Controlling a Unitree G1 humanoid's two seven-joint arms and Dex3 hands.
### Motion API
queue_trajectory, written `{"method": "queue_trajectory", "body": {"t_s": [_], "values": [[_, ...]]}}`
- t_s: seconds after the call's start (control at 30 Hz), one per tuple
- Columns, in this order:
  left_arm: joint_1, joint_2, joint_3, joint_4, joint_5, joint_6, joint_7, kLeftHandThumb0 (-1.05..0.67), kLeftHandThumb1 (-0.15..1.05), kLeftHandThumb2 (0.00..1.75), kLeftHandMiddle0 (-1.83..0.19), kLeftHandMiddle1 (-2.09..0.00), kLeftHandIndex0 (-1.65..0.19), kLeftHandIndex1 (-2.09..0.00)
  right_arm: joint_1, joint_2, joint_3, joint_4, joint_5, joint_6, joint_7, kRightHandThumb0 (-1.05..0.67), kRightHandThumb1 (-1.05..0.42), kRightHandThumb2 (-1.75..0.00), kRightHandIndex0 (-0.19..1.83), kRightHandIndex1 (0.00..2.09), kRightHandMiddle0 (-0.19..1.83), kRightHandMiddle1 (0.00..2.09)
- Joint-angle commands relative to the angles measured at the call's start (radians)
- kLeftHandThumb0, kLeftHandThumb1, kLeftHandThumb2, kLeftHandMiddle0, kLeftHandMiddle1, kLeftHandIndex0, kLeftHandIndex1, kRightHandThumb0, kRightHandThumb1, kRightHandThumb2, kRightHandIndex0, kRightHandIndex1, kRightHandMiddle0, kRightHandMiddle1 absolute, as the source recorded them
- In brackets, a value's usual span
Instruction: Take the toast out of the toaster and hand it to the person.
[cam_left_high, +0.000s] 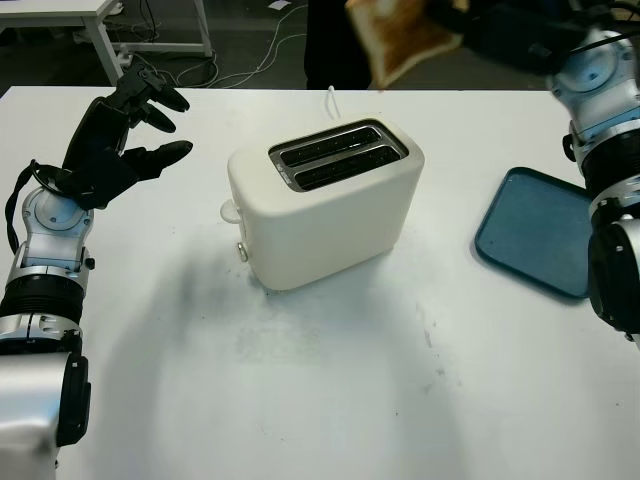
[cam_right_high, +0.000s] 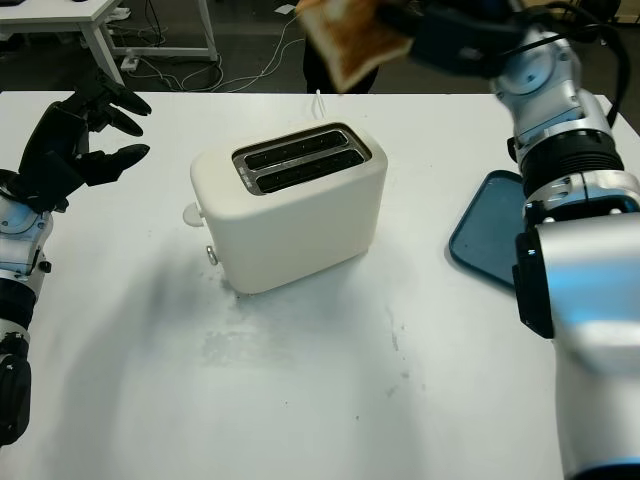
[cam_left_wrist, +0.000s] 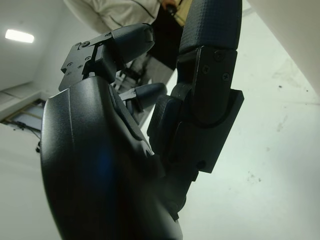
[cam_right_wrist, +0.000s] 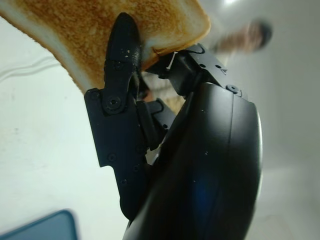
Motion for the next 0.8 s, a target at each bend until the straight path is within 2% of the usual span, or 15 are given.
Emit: {"method": "queue_trajectory", "body": {"t_s": [0.0, 0.07, 0.13, 0.2, 0.3, 0.33, 0.47, 0.57, 0.6, 0.7, 0.77], "values": [[-0.008, 0.000, 0.002, 0.004, -0.007, 0.000, -0.009, -1.05, 0.92, 0.27, -0.05, -1.64, -0.09, -1.50, 0.004, -0.007, -0.036, 0.009, 0.041, 0.025, -0.017, -0.34, -0.92, -0.33, 0.76, 1.75, 0.59, 1.53], [-0.007, -0.001, 0.003, -0.004, -0.012, 0.019, -0.013, -1.05, 0.92, 0.25, -0.06, -1.64, -0.11, -1.50, 0.019, -0.008, -0.052, 0.013, 0.052, 0.025, -0.027, -0.33, -0.92, -0.30, 0.81, 1.75, 0.62, 1.69], [-0.006, 0.001, 0.001, -0.002, -0.004, 0.013, -0.006, -1.05, 0.92, 0.25, -0.06, -1.64, -0.11, -1.50, 0.031, -0.005, -0.046, 0.020, 0.040, 0.061, -0.054, -0.31, -0.92, -0.31, 0.78, 1.75, 0.57, 1.73], [-0.006, 0.002, -0.001, -0.001, 0.005, 0.008, 0.001, -1.05, 0.92, 0.26, -0.06, -1.65, -0.10, -1.50, 0.045, -0.002, -0.036, 0.026, 0.028, 0.084, -0.080, -0.30, -0.92, -0.34, 0.70, 1.75, 0.47, 1.72], [-0.006, 0.001, -0.002, -0.001, 0.007, 0.008, 0.003, -1.05, 0.92, 0.27, -0.06, -1.65, -0.09, -1.51, 0.071, 0.020, -0.041, 0.032, 0.033, 0.118, -0.128, -0.29, -0.92, -0.31, 0.63, 1.73, 0.54, 1.53], [-0.006, 0.001, -0.003, -0.001, 0.008, 0.009, 0.005, -1.05, 0.92, 0.27, -0.06, -1.65, -0.09, -1.51, 0.078, 0.026, -0.041, 0.034, 0.034, 0.122, -0.139, -0.26, -0.92, -0.31, 0.62, 1.74, 0.55, 1.53], [-0.007, 0.000, -0.004, 0.003, 0.005, 0.002, 0.004, -1.05, 0.92, 0.27, -0.06, -1.65, -0.09, -1.51, 0.108, 0.055, -0.080, 0.046, 0.071, 0.151, -0.166, -0.20, -0.92, -0.30, 0.70, 1.74, 0.45, 1.71], [-0.006, -0.003, -0.001, 0.001, -0.004, 0.008, -0.003, -1.05, 0.92, 0.26, -0.06, -1.65, -0.10, -1.51, 0.124, 0.069, -0.086, 0.049, 0.071, 0.169, -0.192, -0.21, -0.92, -0.36, 0.66, 1.75, 0.35, 1.74], [-0.006, -0.003, 0.000, 0.001, -0.005, 0.008, -0.004, -1.05, 0.92, 0.26, -0.06, -1.65, -0.10, -1.51, 0.131, 0.072, -0.086, 0.050, 0.069, 0.169, -0.199, -0.20, -0.92, -0.36, 0.63, 1.75, 0.32, 1.67], [-0.006, -0.001, -0.001, 0.004, -0.002, 0.004, -0.003, -1.05, 0.92, 0.26, -0.06, -1.64, -0.10, -1.50, 0.141, 0.084, -0.094, 0.056, 0.073, 0.199, -0.221, -0.16, -0.92, -0.38, 0.72, 1.75, 0.36, 1.73], [-0.005, 0.003, -0.005, 0.001, 0.008, 0.007, 0.005, -1.05, 0.92, 0.26, -0.06, -1.65, -0.10, -1.51, 0.141, 0.095, -0.088, 0.058, 0.062, 0.234, -0.264, -0.19, -0.92, -0.33, 0.67, 1.75, 0.37, 1.74]]}}
